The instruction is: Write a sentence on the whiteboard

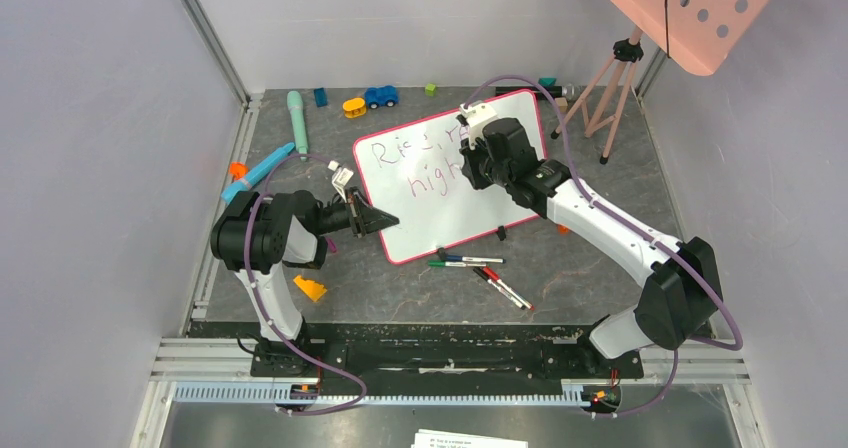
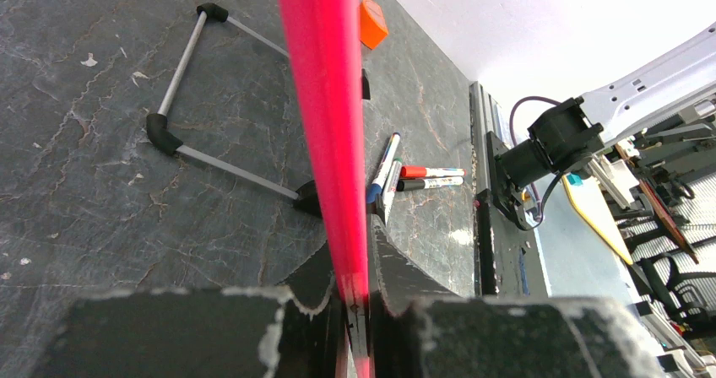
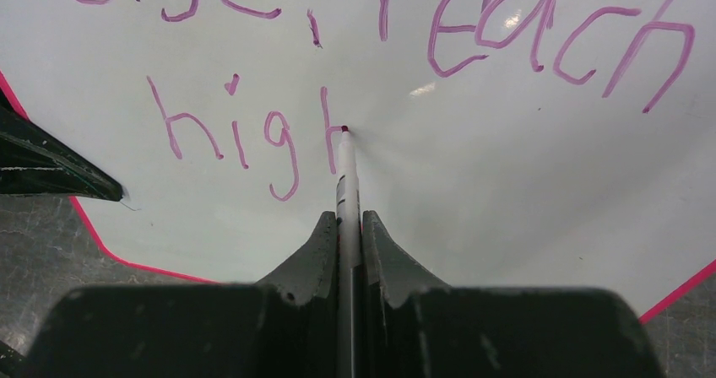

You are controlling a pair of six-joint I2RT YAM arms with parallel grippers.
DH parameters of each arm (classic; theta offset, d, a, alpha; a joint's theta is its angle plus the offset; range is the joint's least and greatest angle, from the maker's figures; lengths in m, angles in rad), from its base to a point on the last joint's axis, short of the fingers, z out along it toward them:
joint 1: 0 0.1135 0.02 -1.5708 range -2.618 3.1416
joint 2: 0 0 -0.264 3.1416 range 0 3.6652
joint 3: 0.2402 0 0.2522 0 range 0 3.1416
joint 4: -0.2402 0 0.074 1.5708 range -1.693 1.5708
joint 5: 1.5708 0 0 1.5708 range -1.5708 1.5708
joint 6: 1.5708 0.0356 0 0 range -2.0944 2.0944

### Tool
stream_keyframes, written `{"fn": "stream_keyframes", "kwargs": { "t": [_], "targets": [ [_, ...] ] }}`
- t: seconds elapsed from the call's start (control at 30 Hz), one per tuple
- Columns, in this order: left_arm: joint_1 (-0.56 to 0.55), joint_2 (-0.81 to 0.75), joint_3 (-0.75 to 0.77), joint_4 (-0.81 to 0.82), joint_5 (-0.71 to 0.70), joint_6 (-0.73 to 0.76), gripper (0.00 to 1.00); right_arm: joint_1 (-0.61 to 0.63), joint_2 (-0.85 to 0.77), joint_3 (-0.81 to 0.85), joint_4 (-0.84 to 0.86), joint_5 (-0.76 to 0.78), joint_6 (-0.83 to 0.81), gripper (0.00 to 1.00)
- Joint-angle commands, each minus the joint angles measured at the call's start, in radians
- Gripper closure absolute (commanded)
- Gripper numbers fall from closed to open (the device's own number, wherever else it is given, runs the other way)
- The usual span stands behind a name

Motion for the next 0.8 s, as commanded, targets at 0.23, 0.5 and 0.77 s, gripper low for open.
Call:
{"fn": "stream_keyframes", "kwargs": {
  "t": [0.23, 0.5, 0.77],
  "targets": [
    [-0.016, -0.006, -0.008, 0.067, 0.083, 0.130, 0.93, -0.012, -0.022, -0.028, 0.007, 0.059, -0.001, 1.00],
    [-0.017, -0.006, -0.007, 0.067, 0.084, 0.129, 0.93, -0.012, -0.055, -0.090, 0.007, 0.046, 0.012, 1.00],
    [-0.017, -0.006, -0.008, 0.067, 0.083, 0.129, 0.93, -0.013, -0.072, -0.098, 0.006, 0.036, 0.025, 1.00]
  ]
}}
